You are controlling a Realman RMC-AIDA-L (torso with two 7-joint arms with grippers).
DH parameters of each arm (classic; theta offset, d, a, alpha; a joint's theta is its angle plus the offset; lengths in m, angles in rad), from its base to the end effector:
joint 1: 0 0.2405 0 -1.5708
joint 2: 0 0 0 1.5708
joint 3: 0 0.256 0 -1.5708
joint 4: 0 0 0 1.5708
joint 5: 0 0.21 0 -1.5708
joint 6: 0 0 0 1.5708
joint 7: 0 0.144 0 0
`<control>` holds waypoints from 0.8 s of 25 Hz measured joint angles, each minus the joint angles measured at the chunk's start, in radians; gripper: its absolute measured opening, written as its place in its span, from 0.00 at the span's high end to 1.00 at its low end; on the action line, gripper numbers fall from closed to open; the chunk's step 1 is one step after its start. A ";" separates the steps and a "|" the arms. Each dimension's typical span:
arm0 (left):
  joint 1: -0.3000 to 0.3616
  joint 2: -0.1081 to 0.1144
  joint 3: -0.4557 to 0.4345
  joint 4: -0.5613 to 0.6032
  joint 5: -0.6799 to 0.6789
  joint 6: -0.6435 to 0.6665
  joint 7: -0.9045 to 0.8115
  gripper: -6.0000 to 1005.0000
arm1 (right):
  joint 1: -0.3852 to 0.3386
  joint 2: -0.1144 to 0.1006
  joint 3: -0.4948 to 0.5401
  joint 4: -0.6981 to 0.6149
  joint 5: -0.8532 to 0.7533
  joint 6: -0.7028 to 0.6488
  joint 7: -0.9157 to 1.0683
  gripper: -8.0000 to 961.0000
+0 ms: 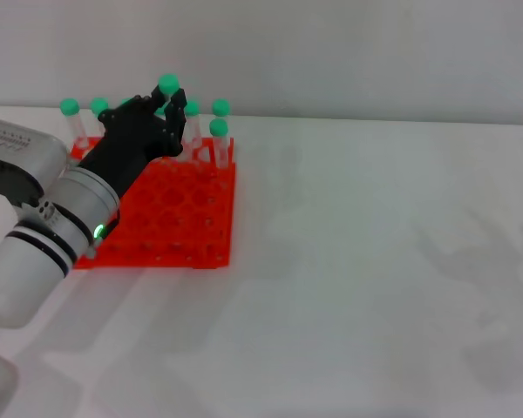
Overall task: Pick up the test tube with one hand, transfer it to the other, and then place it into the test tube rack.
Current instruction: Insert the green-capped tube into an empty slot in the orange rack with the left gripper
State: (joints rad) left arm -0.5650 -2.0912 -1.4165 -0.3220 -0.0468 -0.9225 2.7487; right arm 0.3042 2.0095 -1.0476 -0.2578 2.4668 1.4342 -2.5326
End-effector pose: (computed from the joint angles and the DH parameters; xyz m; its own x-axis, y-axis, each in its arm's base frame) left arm -0.2489 0.3959 -0.0312 0.6664 -0.0222 0.7453 0.6761 -0.4033 -0.6166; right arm 0.3343 0.3026 0.0548 0.6005 0.1837 -0.7782 -0.6858 -0.3821 -0.6194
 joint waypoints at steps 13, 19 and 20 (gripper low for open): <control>-0.026 -0.001 -0.005 0.028 -0.001 0.035 -0.002 0.76 | 0.007 0.000 -0.008 0.009 -0.002 -0.002 0.000 0.12; -0.053 0.000 -0.003 0.031 -0.002 0.090 0.002 0.76 | 0.007 0.000 -0.009 0.009 -0.004 -0.002 0.000 0.12; -0.055 0.000 -0.002 0.031 -0.002 0.091 0.002 0.76 | 0.007 0.000 -0.009 0.010 -0.005 -0.002 0.000 0.12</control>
State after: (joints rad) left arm -0.6199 -2.0910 -1.4189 -0.2911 -0.0491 -0.8316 2.7510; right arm 0.3115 2.0095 -1.0569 -0.2479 2.4616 1.4326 -2.5326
